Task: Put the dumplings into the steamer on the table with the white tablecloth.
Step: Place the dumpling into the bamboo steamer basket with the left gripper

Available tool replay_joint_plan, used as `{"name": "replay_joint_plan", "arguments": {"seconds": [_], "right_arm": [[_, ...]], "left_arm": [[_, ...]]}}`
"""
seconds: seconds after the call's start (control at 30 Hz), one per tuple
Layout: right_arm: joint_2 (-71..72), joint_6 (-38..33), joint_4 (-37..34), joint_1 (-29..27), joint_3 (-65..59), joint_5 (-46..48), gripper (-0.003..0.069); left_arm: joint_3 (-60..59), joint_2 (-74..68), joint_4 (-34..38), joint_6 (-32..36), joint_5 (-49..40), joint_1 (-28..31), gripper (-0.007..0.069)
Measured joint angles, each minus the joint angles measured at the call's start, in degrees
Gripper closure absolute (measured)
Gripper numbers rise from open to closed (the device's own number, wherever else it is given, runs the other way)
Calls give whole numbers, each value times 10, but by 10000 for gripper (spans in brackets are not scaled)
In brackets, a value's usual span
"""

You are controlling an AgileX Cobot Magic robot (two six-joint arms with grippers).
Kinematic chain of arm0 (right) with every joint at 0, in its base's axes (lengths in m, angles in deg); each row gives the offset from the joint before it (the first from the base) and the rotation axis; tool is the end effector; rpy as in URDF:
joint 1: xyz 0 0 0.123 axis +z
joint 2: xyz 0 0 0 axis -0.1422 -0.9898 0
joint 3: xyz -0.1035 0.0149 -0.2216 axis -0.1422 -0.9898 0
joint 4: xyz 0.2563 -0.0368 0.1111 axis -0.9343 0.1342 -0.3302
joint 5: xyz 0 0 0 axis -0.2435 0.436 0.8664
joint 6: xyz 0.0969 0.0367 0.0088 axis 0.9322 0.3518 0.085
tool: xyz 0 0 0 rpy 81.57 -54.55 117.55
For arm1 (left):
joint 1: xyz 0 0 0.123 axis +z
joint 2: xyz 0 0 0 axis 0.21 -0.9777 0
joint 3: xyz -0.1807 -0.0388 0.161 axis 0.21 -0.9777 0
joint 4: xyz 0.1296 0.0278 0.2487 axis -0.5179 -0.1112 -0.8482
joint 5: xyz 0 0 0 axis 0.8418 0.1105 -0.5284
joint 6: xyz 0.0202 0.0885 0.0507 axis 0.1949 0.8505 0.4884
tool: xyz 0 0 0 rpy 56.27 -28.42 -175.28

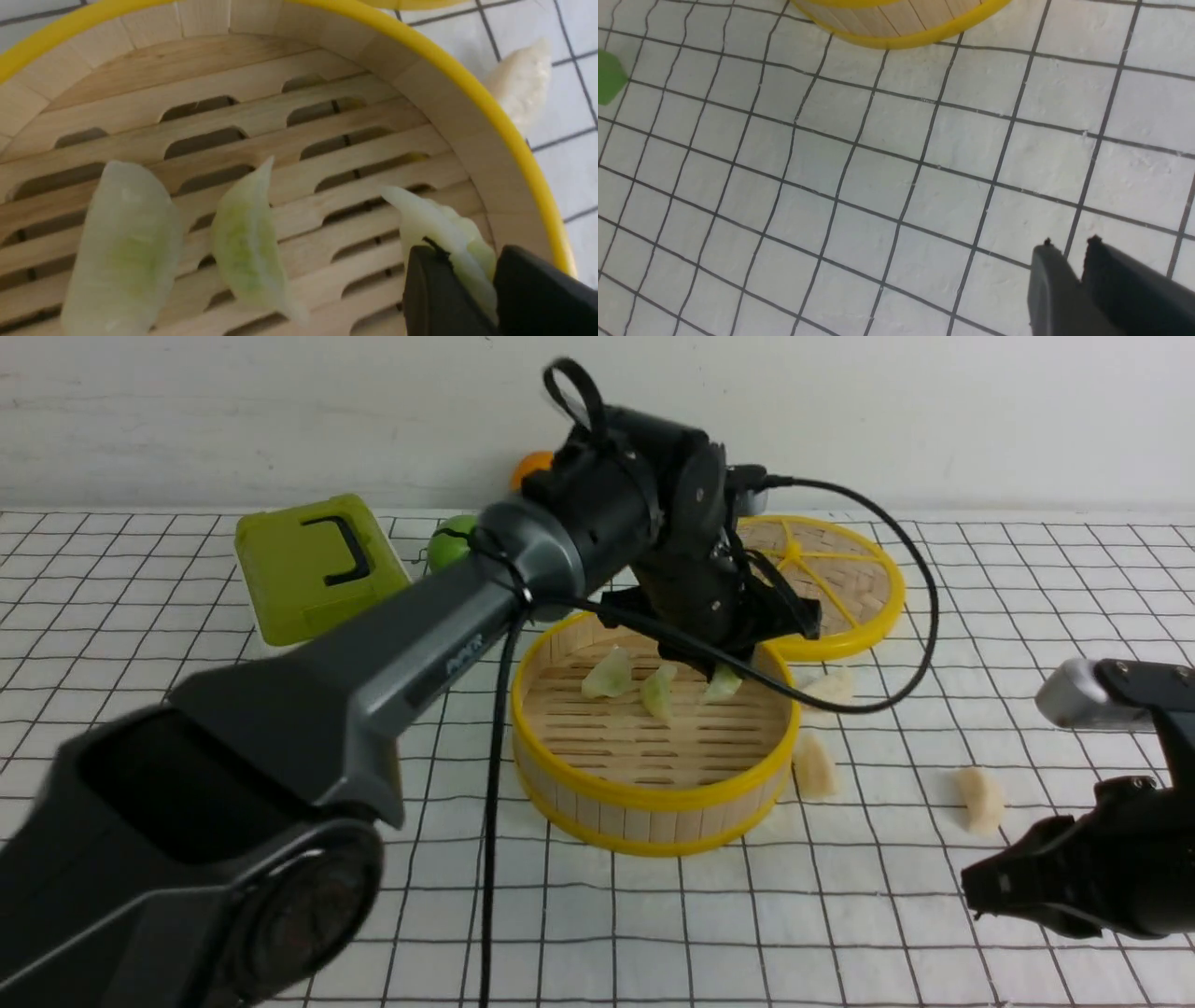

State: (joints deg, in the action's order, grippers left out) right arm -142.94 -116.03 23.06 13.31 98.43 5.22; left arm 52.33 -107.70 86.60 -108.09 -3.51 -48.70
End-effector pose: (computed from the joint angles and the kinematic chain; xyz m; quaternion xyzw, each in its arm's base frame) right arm 0.2635 0.0669 0.1842 -0.0613 0.9291 0.2286 0.2842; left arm 0.4425 -0.3294 0.1990 0.1166 0.9419 -0.1588 0.2720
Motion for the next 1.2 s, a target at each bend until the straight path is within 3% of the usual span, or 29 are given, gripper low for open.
{"name": "replay_joint_plan", "arguments": {"seconds": [0.2,0.43,0.73,0.83,0.93,1.07,1.13,1.2], "right_arm": [[0,-2,0,0,0,-1,555],[0,-2,-3,0,0,1,554],[0,-2,-10,0,0,1,554],[0,-2,-11,0,0,2,554],[0,-3,-11,0,0,6,554],[0,-9,-11,0,0,19,550],[0,-10,-13,0,2,25,543],[-7,-3,-6,0,22,32,519]], "left_arm": [[23,-33,-16,-47,27,0,470],[23,-50,-88,-114,26,1,469],[26,-50,-46,-105,17,2,206],[41,-46,-41,-105,-11,2,188],[74,-25,-42,-101,-61,2,204],[128,29,-48,-48,-135,2,277],[143,75,-44,-1,-151,4,357],[148,140,-45,43,-151,5,485]]}}
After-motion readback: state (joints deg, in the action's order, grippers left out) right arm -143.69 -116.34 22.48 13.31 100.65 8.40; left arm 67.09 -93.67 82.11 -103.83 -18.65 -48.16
